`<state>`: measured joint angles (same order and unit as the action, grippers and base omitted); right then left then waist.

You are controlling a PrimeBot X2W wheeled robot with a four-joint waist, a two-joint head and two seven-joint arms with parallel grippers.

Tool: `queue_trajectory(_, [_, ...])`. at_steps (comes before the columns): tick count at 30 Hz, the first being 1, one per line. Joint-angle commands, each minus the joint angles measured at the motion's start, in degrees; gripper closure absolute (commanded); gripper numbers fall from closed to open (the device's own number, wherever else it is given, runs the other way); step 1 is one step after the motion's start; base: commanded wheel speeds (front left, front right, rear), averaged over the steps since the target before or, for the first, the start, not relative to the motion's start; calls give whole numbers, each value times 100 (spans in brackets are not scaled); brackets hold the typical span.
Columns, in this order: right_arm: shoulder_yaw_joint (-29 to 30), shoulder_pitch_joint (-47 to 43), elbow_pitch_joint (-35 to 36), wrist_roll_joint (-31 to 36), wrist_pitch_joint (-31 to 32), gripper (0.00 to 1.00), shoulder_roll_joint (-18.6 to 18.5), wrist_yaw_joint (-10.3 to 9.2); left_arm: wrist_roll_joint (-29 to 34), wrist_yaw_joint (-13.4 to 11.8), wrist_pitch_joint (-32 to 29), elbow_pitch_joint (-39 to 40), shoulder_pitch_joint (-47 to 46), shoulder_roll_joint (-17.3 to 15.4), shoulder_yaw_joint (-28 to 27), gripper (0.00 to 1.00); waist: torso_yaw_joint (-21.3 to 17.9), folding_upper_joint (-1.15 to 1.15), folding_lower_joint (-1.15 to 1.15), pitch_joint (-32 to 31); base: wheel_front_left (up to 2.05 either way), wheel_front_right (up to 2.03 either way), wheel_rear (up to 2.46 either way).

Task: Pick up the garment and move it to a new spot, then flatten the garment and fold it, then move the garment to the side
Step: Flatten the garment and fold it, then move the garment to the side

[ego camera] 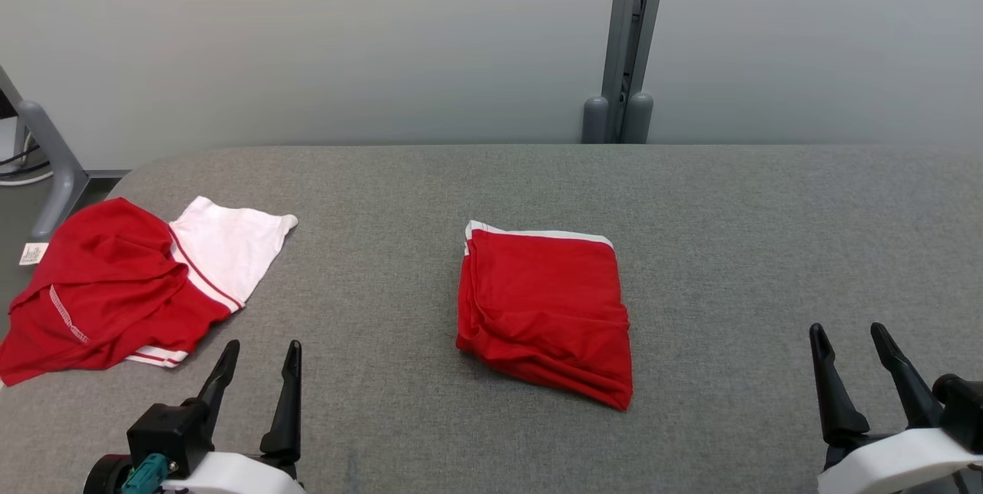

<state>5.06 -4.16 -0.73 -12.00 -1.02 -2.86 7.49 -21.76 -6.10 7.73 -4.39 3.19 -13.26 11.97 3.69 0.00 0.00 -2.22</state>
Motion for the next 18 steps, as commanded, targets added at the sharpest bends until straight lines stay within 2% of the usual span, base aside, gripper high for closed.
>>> queue_trajectory(1, [5,-39,5,-14,14,0,-17,1,-27,-18,-6,23,-1,-32,2,0,-4,0,0,-1,0,0,0])
queue_trajectory(18, [-56,-11,-58,-45,-17,0,-16,1,-69,-42,29,-30,-70,-86,55,0,-14,0,0,9,0,0,0])
